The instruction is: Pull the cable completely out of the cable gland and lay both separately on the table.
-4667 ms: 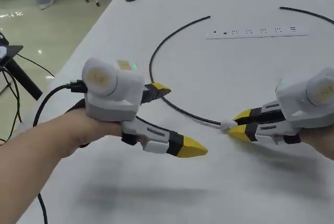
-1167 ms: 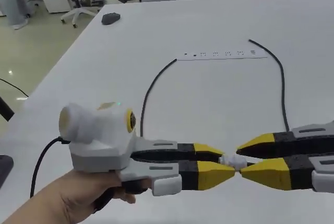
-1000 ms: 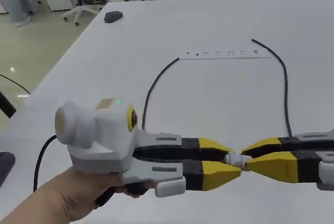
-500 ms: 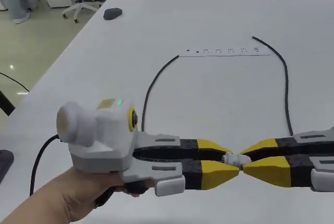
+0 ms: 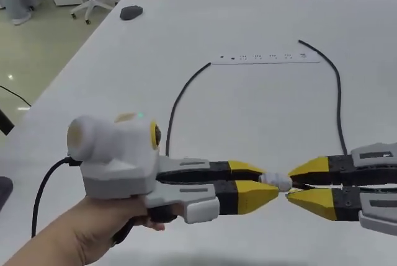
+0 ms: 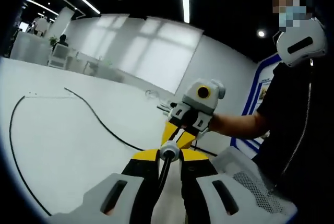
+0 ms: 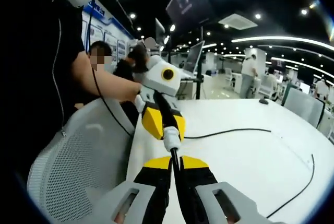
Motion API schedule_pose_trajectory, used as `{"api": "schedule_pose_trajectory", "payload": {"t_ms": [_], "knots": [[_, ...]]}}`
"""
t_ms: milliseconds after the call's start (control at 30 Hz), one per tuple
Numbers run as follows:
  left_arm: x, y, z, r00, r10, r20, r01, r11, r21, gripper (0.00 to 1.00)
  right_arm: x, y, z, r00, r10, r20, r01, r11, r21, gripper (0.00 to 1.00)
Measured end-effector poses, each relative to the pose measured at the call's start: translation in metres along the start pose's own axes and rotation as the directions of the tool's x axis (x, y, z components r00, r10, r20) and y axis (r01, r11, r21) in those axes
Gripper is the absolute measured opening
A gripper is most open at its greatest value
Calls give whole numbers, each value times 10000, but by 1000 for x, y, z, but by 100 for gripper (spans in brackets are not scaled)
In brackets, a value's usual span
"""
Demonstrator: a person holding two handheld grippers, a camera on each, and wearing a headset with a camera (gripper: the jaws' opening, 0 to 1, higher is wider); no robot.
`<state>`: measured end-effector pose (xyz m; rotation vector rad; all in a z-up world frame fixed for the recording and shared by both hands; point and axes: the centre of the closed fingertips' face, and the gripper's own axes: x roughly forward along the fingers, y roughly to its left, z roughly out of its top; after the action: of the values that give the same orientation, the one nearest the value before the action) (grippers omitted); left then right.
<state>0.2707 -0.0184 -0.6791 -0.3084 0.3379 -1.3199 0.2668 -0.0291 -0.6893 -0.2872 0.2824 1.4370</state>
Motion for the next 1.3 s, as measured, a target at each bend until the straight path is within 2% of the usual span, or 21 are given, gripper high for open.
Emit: {"api": "schedule_pose_trajectory", "payload": {"t_ms": [167,300,367,400,500,700,767,833,867,900,933,967,1000,1033,1067,1133,1167,1200,1233,1267,1300], "knots": [[2,1,-1,9999,103,-55,-100,9990,440,15,3,0,0,9997,-43,-245,38,9997,-232,1],[3,0,-8,9981,313,-538,-262,9953,930,14,8,5,-4,9989,69,-469,-88,9992,-394,2],[3,-3,-12,9952,340,-919,-234,9932,1138,14,7,6,-12,9955,-63,-943,-43,9937,-1116,0],[3,-2,-12,9948,431,-923,-310,9912,1284,14,8,8,-10,9975,-70,-702,-11,9934,-1148,0],[0,4,-14,9911,953,-929,-779,9813,1758,14,-3,-3,-18,9917,-621,-1129,597,9979,-248,0],[-15,9,-11,9869,1506,-579,-1346,9663,2193,14,-39,-21,-34,9772,-1790,-1142,1895,9778,896,0],[-16,10,-11,9839,1670,-643,-1487,9629,2253,14,-55,-29,-49,9555,-2506,-1554,2712,9537,1299,0],[-20,13,-11,9802,1882,-618,-1698,9589,2272,14,-75,-43,-70,9080,-3505,-2294,3981,8924,2125,0],[-24,15,-11,9766,2062,-618,-1874,9557,2270,14,-87,-49,-77,8868,-4004,-2309,4545,8461,2785,0],[-25,16,-12,9752,2125,-610,-1938,9543,2273,14,-95,-53,-80,8739,-4283,-2300,4824,8229,3002,0],[-27,16,-12,9733,2209,-630,-2018,9533,2246,14,-108,-58,-88,8479,-4682,-2486,5281,7863,3205,0],[-28,16,-13,9728,2228,-626,-2039,9530,2240,14,-111,-59,-91,8408,-4759,-2581,5392,7790,3201,0],[-28,14,-13,9728,2234,-609,-2054,9540,2184,14,-124,-61,-101,8147,-5059,-2833,5777,7497,3228,0],[-27,14,-13,9718,2273,-625,-2087,9529,2200,14,-130,-63,-105,8006,-5219,-2944,5975,7327,3259,0],[-28,15,-14,9691,2385,-625,-2188,9488,2278,14,-140,-66,-114,7720,-5503,-3180,6336,7058,3168,0],[-33,25,-12,9531,2987,-488,-2751,9222,2716,14,-152,-66,-129,7444,-5638,-3577,6655,6702,3286,0],[-34,25,-12,9523,3016,-460,-2807,9251,2557,14,-158,-67,-135,7300,-5789,-3633,6831,6352,3604,1],[-34,24,-13,9564,2882,-471,-2692,9326,2403,14,-160,-67,-138,7317,-5831,-3529,6816,6258,3792,1],[-32,21,-13,9591,2794,-458,-2617,9364,2339,15,-163,-66,-143,7246,-5875,-3603,6884,5914,4199,2],[-31,20,-15,9586,2797,-541,-2590,9347,2434,14,-165,-66,-147,7094,-5956,-3767,7039,5727,4200,2],[-30,21,-16,9557,2868,-658,-2608,9293,2615,14,-168,-64,-156,6899,-5915,-4173,7238,5753,3809,2]]}}
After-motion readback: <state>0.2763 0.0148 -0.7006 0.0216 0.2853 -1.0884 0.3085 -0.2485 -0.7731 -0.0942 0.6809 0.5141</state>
